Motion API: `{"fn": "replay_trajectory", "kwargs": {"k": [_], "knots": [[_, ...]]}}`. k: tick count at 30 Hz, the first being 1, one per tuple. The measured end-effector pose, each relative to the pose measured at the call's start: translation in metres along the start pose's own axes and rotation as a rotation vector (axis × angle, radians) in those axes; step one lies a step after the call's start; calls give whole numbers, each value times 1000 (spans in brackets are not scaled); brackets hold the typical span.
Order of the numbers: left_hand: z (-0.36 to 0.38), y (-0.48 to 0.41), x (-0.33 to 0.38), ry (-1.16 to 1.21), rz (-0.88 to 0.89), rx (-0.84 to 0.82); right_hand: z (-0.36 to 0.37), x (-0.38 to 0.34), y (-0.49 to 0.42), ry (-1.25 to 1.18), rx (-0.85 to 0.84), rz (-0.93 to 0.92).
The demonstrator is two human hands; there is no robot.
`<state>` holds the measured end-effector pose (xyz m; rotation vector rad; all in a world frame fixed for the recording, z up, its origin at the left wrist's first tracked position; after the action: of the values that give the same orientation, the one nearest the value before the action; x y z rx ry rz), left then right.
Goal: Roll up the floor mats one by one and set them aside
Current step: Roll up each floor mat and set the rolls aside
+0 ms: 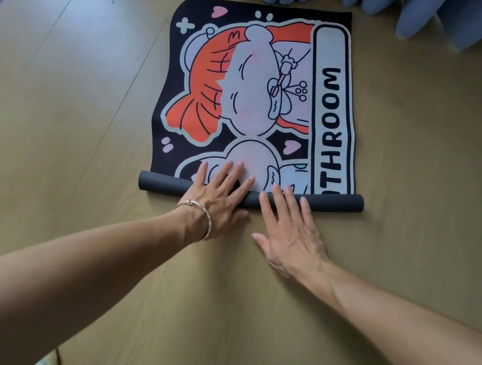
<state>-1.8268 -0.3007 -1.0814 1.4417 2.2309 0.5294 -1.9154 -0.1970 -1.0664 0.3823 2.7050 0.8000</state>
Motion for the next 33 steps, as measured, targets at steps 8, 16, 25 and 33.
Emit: {"fn": "replay_trajectory", "kwargs": {"k": [8, 16, 25, 33], "knots": [[-8, 19, 2, -70, 99, 168, -22, 7, -33, 22, -50, -3], [3, 23, 9, -138, 112, 164, -32, 7, -36, 19, -15, -14], [-15, 3, -42, -146, 98, 192, -49, 34, -35, 42, 129, 64], [-9, -8, -57, -182, 96, 76, -49, 46, -43, 125, 45, 82]]}}
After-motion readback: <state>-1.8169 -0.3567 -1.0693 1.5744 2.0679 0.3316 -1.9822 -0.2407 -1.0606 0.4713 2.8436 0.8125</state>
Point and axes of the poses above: each hand's wrist, its own y-axis away from the middle knuckle, its own z-axis out of the palm, x = y × z, the point moved 5 cm from there along -y, towards the middle knuckle, and after that the axes turned 10 degrees about -y, right-handed, at the moved point
